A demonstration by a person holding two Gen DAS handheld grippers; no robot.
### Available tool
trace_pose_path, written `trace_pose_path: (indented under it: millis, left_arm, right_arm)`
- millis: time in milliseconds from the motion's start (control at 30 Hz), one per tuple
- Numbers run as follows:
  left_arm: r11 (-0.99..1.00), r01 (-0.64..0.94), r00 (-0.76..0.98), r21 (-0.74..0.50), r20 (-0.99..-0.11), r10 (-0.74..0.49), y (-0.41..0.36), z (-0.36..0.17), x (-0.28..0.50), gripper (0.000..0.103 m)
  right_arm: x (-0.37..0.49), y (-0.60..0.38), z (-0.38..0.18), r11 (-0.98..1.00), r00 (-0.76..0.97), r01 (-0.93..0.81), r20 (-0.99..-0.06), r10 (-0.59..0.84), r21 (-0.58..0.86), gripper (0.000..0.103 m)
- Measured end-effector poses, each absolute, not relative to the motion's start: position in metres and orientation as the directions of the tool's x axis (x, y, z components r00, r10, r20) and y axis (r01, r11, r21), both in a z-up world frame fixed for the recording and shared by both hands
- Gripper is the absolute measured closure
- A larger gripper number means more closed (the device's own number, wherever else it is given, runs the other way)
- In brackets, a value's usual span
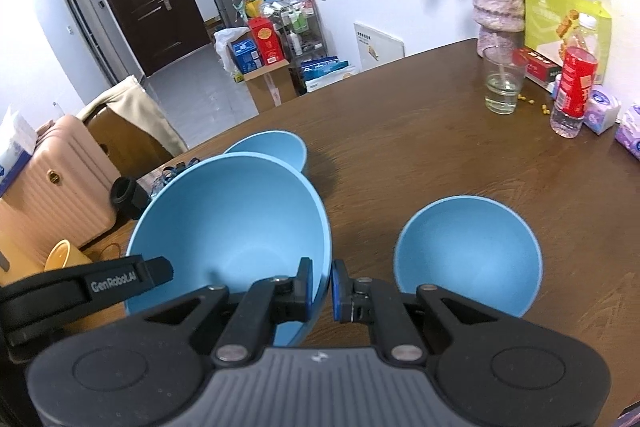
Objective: Organize plates and bowls
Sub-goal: 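Lift the blue bowl with both grippers and carry it toward the bowl by the water glass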
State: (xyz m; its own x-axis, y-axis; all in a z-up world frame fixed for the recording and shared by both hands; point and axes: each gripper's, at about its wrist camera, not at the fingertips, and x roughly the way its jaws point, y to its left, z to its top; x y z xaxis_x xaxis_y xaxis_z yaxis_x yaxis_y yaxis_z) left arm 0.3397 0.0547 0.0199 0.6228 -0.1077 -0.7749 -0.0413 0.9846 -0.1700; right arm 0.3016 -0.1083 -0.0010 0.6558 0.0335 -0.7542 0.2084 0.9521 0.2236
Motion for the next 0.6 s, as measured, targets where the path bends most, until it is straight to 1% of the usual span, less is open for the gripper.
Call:
trace_pose_path:
  millis: [600]
  left_arm:
    - [0.983,0.025,0.612,-0.180,-0.775,-0.158,-0.012,0.016,0.337,0.086]
  right_arm:
    - [0.287,-0.169,-0.005,0.936,0.659,0.276,-0.752,-0.019,0.218,0.094]
